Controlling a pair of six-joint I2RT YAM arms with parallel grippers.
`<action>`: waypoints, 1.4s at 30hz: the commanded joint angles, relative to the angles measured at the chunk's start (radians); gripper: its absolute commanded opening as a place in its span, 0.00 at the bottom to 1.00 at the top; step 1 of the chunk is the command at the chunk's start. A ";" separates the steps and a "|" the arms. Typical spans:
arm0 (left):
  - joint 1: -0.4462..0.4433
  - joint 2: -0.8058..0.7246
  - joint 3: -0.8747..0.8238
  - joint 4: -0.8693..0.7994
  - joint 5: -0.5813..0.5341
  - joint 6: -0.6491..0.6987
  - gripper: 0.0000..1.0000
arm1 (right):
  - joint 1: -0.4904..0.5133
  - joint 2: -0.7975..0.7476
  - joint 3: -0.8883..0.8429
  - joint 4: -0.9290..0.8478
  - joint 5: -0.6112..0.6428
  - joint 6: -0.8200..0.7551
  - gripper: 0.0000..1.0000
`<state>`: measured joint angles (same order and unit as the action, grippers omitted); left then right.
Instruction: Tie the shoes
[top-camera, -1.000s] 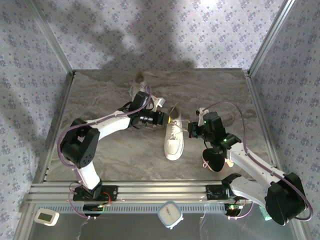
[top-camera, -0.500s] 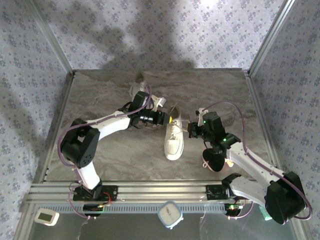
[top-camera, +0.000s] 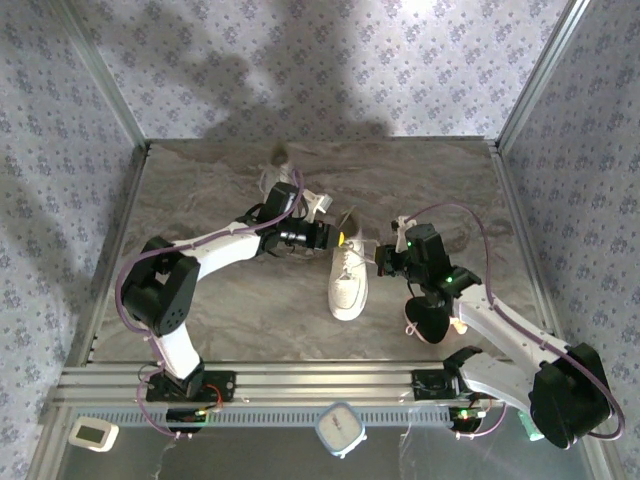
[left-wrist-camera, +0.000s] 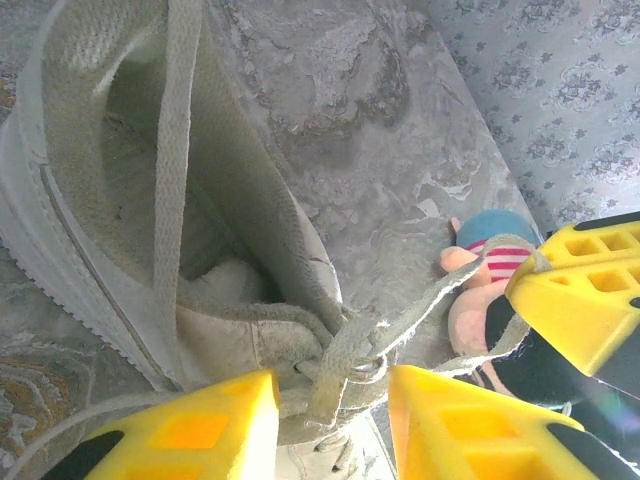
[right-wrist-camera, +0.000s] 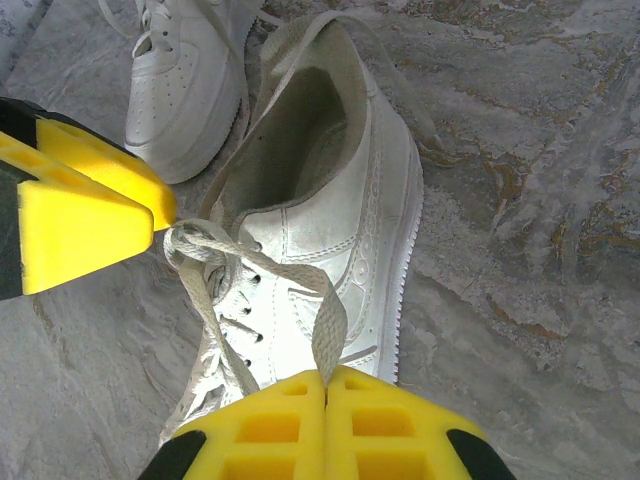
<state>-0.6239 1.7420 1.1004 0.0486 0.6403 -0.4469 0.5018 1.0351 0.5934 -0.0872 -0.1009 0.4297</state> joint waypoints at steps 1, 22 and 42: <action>-0.003 0.014 0.018 0.020 0.035 -0.004 0.34 | -0.005 -0.001 0.015 -0.016 -0.004 0.006 0.00; -0.005 0.000 0.020 -0.002 0.013 0.014 0.15 | -0.005 -0.001 0.013 -0.013 -0.003 0.004 0.00; -0.006 -0.143 -0.088 -0.047 -0.124 0.020 0.08 | -0.007 -0.017 0.014 -0.035 0.046 0.001 0.00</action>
<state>-0.6243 1.6421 1.0290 0.0154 0.5461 -0.4297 0.4999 1.0340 0.5934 -0.0967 -0.0803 0.4297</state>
